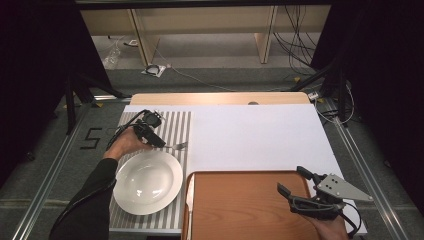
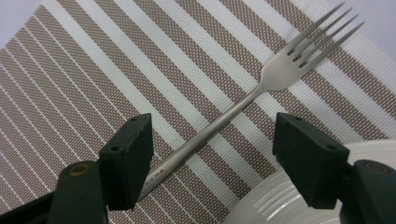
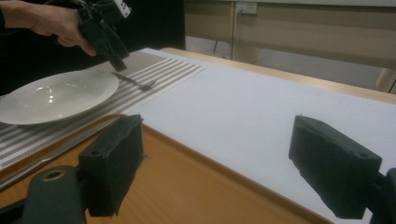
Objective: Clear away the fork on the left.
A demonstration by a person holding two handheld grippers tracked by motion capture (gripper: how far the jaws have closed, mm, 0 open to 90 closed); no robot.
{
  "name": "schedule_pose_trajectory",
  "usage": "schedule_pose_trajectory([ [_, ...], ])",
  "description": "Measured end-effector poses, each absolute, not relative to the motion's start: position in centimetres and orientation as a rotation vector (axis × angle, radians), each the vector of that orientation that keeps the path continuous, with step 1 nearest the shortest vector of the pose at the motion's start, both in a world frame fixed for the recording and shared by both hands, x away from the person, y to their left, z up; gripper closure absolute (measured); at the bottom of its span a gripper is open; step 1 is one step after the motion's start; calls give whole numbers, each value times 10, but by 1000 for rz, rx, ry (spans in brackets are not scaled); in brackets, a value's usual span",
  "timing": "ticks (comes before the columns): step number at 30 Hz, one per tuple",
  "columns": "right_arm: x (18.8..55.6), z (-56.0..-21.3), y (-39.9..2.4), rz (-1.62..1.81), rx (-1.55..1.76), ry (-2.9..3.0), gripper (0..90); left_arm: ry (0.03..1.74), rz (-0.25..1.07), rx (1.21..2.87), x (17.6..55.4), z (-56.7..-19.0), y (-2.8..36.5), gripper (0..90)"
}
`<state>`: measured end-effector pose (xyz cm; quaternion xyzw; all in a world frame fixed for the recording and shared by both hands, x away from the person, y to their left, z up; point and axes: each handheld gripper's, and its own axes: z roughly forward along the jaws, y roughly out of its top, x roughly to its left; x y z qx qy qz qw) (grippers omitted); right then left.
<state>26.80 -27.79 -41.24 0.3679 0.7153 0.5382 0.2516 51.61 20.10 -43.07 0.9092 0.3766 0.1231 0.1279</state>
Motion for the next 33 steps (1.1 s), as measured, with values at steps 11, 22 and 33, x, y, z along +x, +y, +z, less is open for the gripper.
schedule_pose_trajectory([
  [11, 268, -412, -278, 1460, 1000, 1949, 187, 1058, 341, 2720, 526, -439, 198, 368],
  [22, 268, -413, -278, 1460, 1002, 1950, 187, 1019, 288, 2778, 534, -451, 200, 477],
  [33, 268, -412, -279, 1462, 1003, 1949, 189, 973, 247, 2844, 538, -456, 192, 559],
])
